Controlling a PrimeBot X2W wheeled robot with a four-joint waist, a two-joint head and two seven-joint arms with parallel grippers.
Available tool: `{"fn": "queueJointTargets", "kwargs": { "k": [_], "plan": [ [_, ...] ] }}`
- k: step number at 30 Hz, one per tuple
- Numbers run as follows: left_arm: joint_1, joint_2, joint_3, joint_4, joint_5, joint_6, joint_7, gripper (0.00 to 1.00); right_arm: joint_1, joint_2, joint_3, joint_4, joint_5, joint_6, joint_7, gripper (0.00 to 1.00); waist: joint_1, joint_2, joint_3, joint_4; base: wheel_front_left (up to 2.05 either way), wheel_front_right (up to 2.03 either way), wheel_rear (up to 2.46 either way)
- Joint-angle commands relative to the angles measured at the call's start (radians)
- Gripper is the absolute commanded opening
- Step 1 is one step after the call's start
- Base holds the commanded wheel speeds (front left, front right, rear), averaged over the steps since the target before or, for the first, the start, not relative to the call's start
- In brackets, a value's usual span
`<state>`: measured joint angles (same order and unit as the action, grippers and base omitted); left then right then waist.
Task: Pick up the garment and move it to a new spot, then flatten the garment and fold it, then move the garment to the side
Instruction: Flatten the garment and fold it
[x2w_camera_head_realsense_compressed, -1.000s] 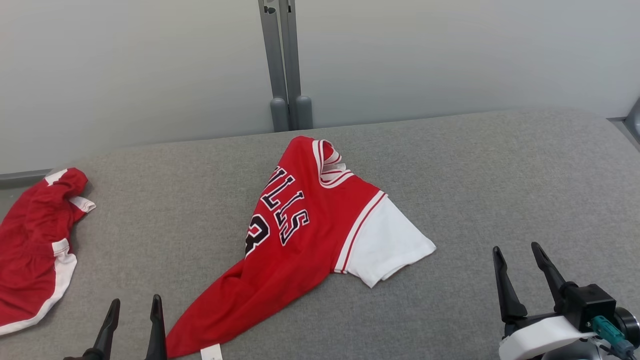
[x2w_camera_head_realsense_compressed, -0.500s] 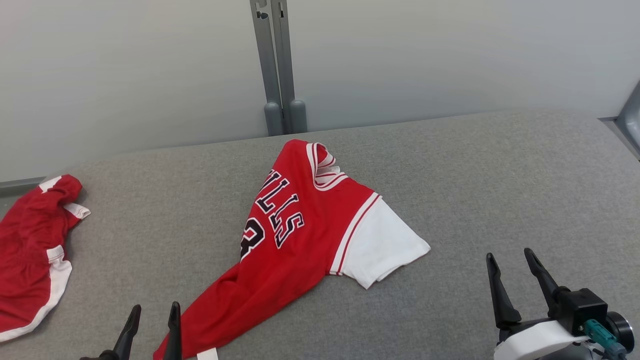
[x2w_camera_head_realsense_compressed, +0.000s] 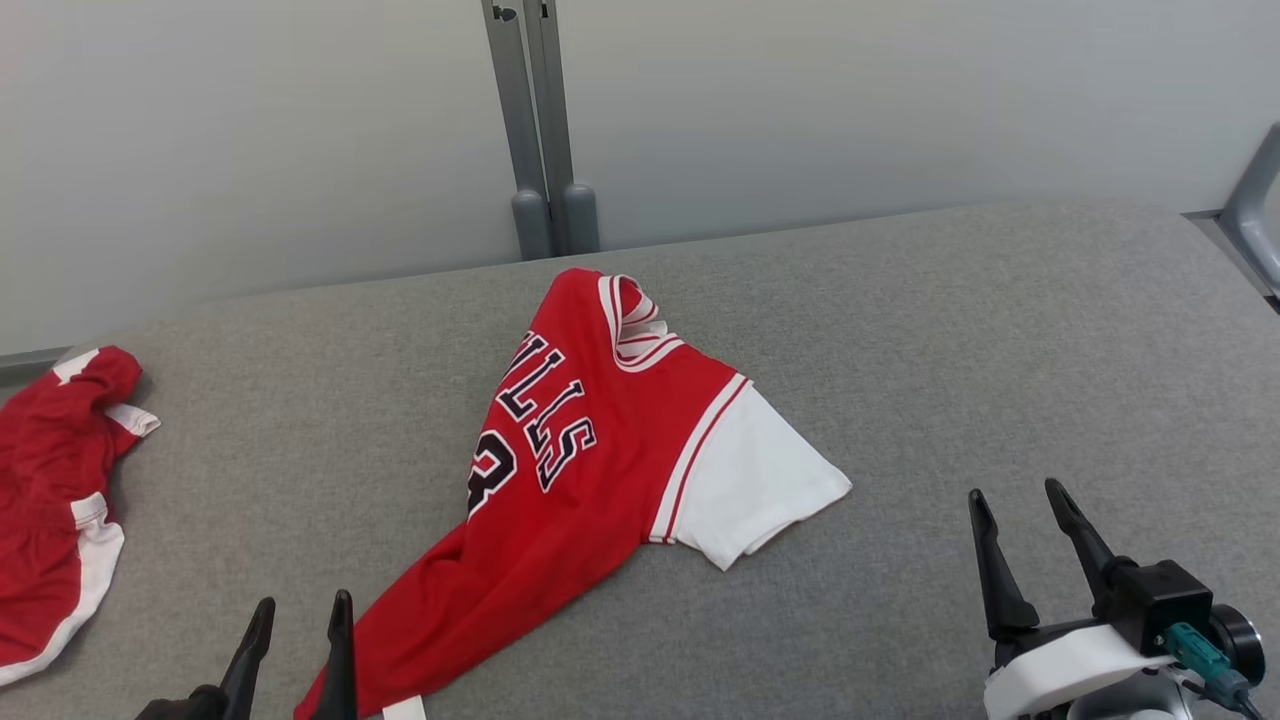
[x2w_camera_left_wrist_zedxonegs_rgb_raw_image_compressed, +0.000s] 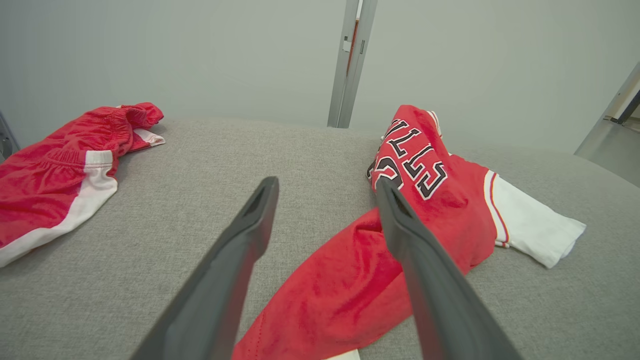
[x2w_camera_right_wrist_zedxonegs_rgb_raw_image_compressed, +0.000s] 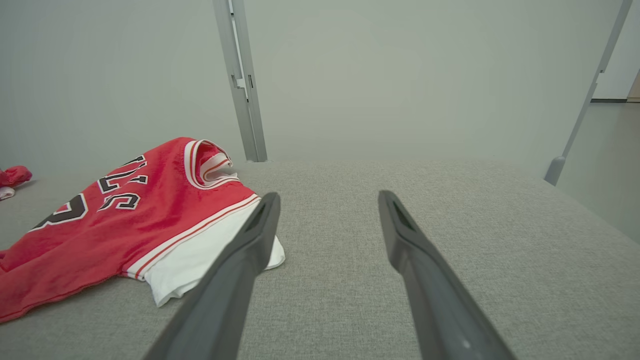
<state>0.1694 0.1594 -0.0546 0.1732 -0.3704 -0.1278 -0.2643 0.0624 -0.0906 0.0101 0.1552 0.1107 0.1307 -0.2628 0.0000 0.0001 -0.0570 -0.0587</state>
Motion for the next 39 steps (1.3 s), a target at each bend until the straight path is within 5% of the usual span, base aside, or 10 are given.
{"fn": "queueJointTargets", "kwargs": {
  "k": [1,39],
  "plan": [
    [-0.017,0.007,0.002,0.003,-0.005,-0.004,-0.001,1.0,-0.009,-0.004,0.003,0.0,0.0,0.0,-0.004,1.0,0.0,-0.0001,0.012,-0.001,0.0,0.0,0.0],
    [-0.057,0.001,0.01,0.019,-0.002,-0.004,-0.001,1.0,-0.051,-0.01,0.016,-0.003,0.004,0.0,-0.004,1.0,0.0,-0.0001,0.068,0.014,0.0,0.0,0.0]
  ]
}}
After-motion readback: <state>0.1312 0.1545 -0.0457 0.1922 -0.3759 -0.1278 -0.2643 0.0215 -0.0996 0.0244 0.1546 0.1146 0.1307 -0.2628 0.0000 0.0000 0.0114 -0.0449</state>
